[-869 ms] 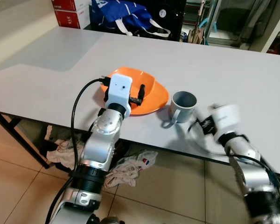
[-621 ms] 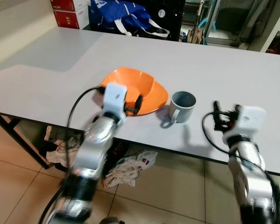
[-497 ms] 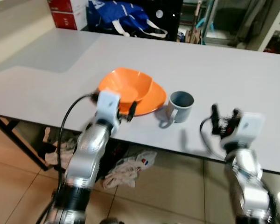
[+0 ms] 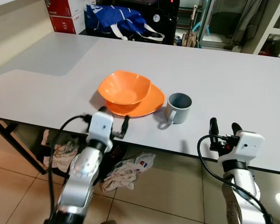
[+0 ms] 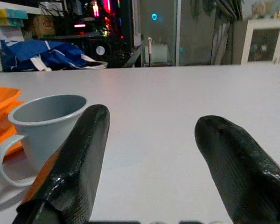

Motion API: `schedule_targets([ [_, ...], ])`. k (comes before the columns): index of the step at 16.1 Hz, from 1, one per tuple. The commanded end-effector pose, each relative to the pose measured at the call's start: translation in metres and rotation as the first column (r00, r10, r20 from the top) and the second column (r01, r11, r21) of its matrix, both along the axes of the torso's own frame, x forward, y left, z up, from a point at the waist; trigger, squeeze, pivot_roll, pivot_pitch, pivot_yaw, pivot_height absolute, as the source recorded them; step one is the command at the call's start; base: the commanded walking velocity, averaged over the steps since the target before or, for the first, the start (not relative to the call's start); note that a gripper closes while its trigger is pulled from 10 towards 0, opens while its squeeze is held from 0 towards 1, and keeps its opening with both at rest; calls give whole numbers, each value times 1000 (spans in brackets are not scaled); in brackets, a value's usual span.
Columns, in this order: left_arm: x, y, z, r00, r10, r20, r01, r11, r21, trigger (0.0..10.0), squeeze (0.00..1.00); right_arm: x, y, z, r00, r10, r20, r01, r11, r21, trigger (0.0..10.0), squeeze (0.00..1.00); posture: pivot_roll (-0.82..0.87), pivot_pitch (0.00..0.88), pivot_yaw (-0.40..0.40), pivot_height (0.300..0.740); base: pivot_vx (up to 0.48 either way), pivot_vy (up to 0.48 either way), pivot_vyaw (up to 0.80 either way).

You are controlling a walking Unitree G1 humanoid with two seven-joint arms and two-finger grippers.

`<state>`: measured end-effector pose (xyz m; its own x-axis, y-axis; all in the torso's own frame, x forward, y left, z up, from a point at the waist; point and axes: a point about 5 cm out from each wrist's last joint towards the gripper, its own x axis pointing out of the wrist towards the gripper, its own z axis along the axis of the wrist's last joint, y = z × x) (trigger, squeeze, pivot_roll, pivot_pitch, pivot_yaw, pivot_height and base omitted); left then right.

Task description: Setting the table

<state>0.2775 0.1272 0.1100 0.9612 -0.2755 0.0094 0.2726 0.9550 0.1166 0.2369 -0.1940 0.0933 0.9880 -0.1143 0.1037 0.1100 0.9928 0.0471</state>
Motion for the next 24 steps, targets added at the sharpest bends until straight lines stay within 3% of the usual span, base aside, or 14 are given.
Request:
schedule_targets([
  [1, 2, -3, -5, 999, -3, -49, 1, 999, -38, 10000, 0, 1, 1, 1, 1000, 20, 0, -20, 999, -29, 10000, 0, 19, 0, -9, 740, 0, 0, 0],
  [5, 5, -9, 1, 998, -25, -65, 20, 997, -76, 10000, 0, 2, 2, -2, 999, 44, -18, -45, 998, -50, 10000, 0, 13, 0, -13, 740, 0, 0, 0],
  [14, 15, -16, 13, 997, -28, -66, 21, 994, -107, 10000, 0, 3, 0, -6, 998, 43, -53, -46, 997, -54, 10000, 0, 6, 0, -7, 740, 0, 460, 0],
  [24, 29, -14, 21, 998, -29, -50, 26, 998, -53, 10000, 0, 11, 6, -9, 992, 75, -102, -79, 996, -39, 10000, 0, 13, 0, -9, 740, 0, 480, -285],
])
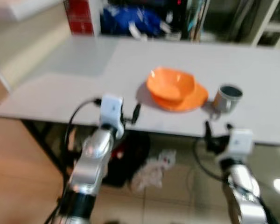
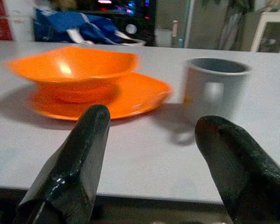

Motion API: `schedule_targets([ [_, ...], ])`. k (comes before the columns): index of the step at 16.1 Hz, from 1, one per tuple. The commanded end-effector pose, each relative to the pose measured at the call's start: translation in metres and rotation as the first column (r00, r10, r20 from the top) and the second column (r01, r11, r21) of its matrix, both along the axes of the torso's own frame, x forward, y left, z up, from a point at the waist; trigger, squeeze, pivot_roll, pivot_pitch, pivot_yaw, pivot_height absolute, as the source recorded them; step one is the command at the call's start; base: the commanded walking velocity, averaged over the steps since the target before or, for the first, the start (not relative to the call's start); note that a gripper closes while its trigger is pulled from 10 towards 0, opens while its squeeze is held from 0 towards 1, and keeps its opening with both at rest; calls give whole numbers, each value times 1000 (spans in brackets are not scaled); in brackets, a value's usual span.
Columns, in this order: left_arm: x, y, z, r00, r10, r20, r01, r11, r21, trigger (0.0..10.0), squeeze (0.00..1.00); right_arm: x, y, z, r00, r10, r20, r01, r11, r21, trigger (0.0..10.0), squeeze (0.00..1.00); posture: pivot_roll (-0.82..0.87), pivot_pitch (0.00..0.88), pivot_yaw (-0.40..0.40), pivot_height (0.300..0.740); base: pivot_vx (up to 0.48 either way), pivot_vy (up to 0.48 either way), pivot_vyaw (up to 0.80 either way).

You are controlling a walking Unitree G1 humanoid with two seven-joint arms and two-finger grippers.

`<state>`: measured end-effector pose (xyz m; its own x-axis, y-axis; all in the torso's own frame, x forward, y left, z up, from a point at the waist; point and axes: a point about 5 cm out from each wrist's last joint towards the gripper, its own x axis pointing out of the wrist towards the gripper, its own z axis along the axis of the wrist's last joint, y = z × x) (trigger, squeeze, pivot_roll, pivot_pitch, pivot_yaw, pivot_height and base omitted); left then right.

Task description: Setting the table

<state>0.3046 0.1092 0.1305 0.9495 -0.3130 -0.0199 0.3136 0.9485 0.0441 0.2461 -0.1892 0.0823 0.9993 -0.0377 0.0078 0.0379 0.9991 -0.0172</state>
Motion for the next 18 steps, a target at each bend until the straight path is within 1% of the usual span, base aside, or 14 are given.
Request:
schedule_targets([
  [1, 2, 5, 1, 1000, 13, -1, -13, 1000, 10, 10000, 0, 3, 3, 3, 1000, 19, 9, -19, 1000, -12, 10000, 0, 13, 0, -8, 740, 0, 480, -788],
  [3, 2, 6, 0, 1000, 30, -1, -30, 1000, 7, 10000, 0, 3, 3, 4, 1000, 21, 21, -21, 1000, -14, 10000, 0, 13, 0, -8, 740, 0, 480, 0],
  [6, 2, 5, -1, 999, 51, -11, -52, 998, -28, 10000, 0, 4, 4, 4, 999, 33, 10, -33, 999, -19, 10000, 0, 11, 0, -13, 740, 0, 480, 0],
  [8, 4, 4, -1, 998, 56, 6, -56, 998, 8, 10000, 0, 4, 3, 5, 999, 31, 15, -31, 999, -19, 10000, 0, 3, 0, -13, 740, 0, 480, 0],
  [9, 4, 9, -5, 998, 69, 2, -69, 997, 43, 10000, 0, 3, 2, 6, 1000, 14, 25, -14, 1000, -9, 10000, 0, 2, 0, -12, 740, 0, 480, 0],
  [10, 1, 22, -10, 995, 102, -10, -101, 994, 47, 10000, 0, -2, -2, 5, 999, -23, 22, 22, 999, 24, 10000, 0, 4, 0, -11, 740, 0, 480, 0],
  [11, 0, 31, -12, 991, 133, -27, -132, 991, 30, 10000, 0, -5, -6, 3, 999, -52, 15, 51, 998, 45, 10000, 0, 4, 0, -11, 740, 0, 480, 0],
  [12, -2, 41, -15, 984, 171, -56, -171, 985, -1, 10000, 0, -9, -12, -1, 994, -105, -6, 105, 990, 90, 10000, 0, 8, 0, -8, 740, 0, 480, 0],
  [13, -2, 47, -17, 978, 195, -71, -197, 980, -16, 10000, 0, -11, -17, -4, 990, -136, -20, 138, 984, 115, 10000, 0, 9, 0, -8, 740, 0, 480, 0],
  [15, 0, 48, -20, 973, 212, -93, -214, 977, -19, 10000, 0, -9, -20, -4, 987, -161, -23, 163, 976, 142, 10000, 0, 12, 0, -13, 740, 0, 480, 0],
  [18, 5, 38, -15, 983, 173, -63, -174, 984, -26, 10000, 0, -2, -13, 4, 993, -119, 11, 117, 987, 107, 10000, 0, 10, 0, -17, 740, 0, 480, 0],
])
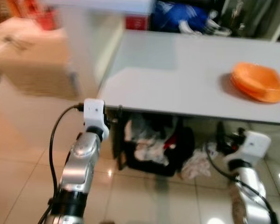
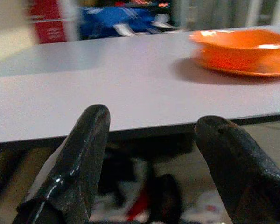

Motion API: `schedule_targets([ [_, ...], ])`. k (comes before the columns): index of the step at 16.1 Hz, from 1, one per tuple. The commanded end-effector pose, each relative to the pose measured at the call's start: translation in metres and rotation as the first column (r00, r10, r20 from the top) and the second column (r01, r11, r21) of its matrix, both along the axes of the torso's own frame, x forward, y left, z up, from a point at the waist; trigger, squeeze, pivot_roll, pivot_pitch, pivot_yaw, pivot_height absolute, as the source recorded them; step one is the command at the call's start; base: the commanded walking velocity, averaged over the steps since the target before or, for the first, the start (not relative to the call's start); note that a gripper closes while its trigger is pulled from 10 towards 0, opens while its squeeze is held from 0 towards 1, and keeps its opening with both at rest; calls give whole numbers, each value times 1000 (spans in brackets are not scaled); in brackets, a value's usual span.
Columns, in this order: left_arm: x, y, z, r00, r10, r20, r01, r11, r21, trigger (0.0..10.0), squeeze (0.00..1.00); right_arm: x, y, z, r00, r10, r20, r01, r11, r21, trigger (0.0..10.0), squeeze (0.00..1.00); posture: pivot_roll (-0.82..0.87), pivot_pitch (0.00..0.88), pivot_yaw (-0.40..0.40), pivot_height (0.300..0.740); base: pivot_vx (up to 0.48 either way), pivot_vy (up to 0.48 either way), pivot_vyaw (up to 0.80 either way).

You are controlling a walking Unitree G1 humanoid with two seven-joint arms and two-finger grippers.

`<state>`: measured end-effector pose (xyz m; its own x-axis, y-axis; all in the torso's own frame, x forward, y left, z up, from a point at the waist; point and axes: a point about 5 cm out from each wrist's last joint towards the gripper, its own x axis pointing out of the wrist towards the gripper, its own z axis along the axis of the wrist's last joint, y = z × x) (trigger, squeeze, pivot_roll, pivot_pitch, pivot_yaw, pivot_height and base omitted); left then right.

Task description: Setting the table

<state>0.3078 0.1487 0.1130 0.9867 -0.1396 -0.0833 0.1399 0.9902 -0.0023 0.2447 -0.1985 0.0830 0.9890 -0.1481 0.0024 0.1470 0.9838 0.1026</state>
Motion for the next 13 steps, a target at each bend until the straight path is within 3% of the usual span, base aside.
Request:
schedule_targets([
  [1, 3, -4, 5, 1000, -17, 26, 17, 1000, 11, 10000, 0, 0, -2, 4, 1000, 5, 12, -4, 999, -31, 10000, 0, 10, 0, -17, 740, 0, 480, 0],
  [3, 4, -6, 11, 998, -27, 57, 25, 999, 27, 10000, 0, 0, 2, 7, 999, 35, 29, -33, 997, -73, 10000, 0, 10, 0, -16, 740, 0, 480, 0],
  [7, 6, 6, 11, 999, 25, 42, -24, 999, -21, 10000, 0, 5, 11, 10, 997, 68, 41, -65, 994, -85, 10000, 0, 29, 0, -11, 740, 0, 480, 0],
  [13, 3, 3, 13, 998, -1, 66, -1, 999, 38, 10000, 0, 10, 20, 9, 994, 105, 40, -101, 991, -87, 10000, 0, 56, 0, -10, 740, 0, 480, 0],
])
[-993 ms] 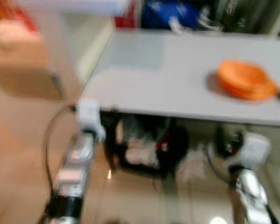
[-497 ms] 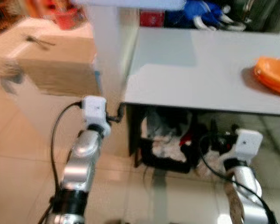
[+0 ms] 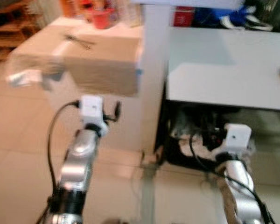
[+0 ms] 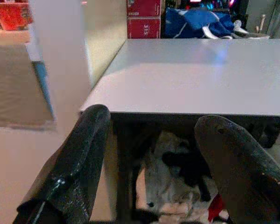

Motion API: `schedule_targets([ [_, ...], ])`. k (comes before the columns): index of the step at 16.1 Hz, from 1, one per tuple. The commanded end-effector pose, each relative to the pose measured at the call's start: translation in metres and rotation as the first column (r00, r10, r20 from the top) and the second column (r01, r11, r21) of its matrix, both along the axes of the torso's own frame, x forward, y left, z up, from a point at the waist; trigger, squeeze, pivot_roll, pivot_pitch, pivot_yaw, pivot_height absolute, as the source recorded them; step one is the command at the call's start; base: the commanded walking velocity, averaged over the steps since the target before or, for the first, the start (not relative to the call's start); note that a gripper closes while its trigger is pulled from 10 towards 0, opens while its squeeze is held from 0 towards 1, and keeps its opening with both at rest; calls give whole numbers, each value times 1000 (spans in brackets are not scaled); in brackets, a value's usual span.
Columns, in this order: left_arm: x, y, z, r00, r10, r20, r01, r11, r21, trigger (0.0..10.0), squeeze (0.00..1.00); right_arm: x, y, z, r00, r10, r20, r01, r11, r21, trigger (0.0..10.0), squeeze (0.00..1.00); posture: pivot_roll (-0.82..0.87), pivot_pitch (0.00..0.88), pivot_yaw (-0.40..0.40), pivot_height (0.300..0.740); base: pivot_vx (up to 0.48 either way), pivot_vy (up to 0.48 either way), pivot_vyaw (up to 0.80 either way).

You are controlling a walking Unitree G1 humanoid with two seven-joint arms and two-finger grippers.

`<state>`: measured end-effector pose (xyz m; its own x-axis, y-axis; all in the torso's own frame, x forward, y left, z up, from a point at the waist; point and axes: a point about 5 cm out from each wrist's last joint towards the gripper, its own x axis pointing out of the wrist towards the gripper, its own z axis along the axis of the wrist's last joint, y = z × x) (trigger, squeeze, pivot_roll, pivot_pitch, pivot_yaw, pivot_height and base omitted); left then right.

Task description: Setting the table

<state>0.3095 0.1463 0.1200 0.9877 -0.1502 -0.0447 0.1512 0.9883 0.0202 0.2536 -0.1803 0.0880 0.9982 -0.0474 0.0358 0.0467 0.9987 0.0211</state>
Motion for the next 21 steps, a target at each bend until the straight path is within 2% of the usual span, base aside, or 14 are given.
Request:
schedule_targets([
  [1, 2, 4, 7, 1000, 3, 25, -3, 1000, 19, 10000, 0, 1, 3, 2, 1000, 8, 15, -8, 1000, -1, 10000, 0, 55, 0, -8, 740, 0, 480, 0],
  [7, 9, -8, 11, 998, -27, 49, 25, 998, 52, 10000, 0, 4, 5, 6, 999, 33, 27, -32, 999, -33, 10000, 0, 35, 0, -14, 740, 0, 480, 0],
  [10, 11, -15, 12, 997, -46, 59, 41, 996, 81, 10000, 0, 6, 6, 9, 998, 45, 34, -43, 998, -48, 10000, 0, 23, 0, -17, 740, 0, 0, 0],
  [12, 10, -25, 18, 994, -70, 88, 67, 997, 40, 10000, 0, 10, 4, 17, 996, 55, 72, -49, 995, -85, 10000, 0, 21, 0, -18, 740, 467, 0, 0],
  [14, 10, -25, 21, 991, -62, 116, 57, 998, 41, 10000, 0, 11, 6, 27, 990, 64, 124, -49, 992, -120, 10000, 0, 25, 0, -23, 740, 456, 0, 0],
  [21, 18, -24, 33, 985, -68, 156, 60, 997, 53, 10000, 0, 10, -3, 28, 990, -10, 142, 25, 994, -103, 10000, 0, 17, 0, -11, 740, 435, 0, 0],
])
